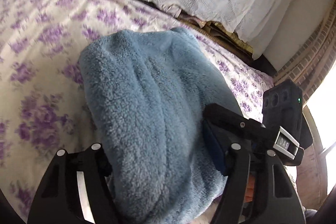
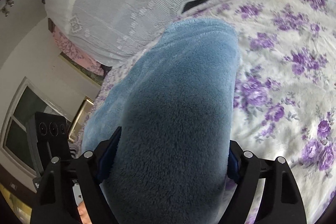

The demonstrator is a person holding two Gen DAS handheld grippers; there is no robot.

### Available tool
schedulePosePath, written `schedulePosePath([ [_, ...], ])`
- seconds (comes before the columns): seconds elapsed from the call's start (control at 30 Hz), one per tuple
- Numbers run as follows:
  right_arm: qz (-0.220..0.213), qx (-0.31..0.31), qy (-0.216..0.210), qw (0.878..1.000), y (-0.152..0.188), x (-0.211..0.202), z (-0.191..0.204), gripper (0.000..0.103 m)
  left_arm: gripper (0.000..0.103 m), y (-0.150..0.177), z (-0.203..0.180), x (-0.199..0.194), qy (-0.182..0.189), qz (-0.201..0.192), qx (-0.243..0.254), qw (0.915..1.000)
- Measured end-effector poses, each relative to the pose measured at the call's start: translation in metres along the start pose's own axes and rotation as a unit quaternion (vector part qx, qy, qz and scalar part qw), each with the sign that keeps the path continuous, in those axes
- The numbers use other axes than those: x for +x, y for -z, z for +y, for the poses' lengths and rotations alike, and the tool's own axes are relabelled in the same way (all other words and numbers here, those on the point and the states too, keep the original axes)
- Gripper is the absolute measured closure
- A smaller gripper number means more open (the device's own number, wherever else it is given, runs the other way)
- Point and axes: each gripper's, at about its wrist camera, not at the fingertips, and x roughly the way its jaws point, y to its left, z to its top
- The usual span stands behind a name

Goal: Fold small clothes
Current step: 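Grasp the folded jacket bundle with the right gripper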

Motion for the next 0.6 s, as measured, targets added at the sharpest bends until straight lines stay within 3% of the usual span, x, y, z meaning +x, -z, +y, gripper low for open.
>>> schedulePosePath([
  [0.17, 0.0, -0.011, -0.027, 1.0, 0.0, -0.001, 0.022, 0.023, 0.036, 0.006, 0.008, -0.027, 0.014, -0.022, -0.019, 0.9995],
  [0.23, 0.004, -0.017, -0.017, 1.0, 0.0, 0.001, 0.028, 0.024, 0.035, 0.007, 0.013, -0.03, 0.021, -0.022, -0.028, 0.9992],
  [0.3, 0.008, -0.011, -0.002, 1.0, -0.001, 0.004, 0.025, 0.024, 0.029, 0.006, 0.02, -0.022, 0.023, -0.009, -0.039, 0.9989],
  [0.43, 0.021, 0.015, 0.012, 1.0, 0.003, 0.006, 0.002, 0.025, 0.009, 0.004, 0.041, 0.001, -0.011, 0.013, -0.066, 0.9977],
  [0.53, 0.026, 0.038, 0.0, 0.999, 0.005, 0.007, -0.014, 0.025, 0.004, 0.001, 0.048, 0.021, 0.016, 0.051, -0.081, 0.9953],
  [0.6, 0.034, 0.045, -0.002, 0.998, 0.007, 0.008, -0.021, 0.023, 0.004, 0.0, 0.045, 0.03, 0.013, 0.065, -0.068, 0.9955],
])
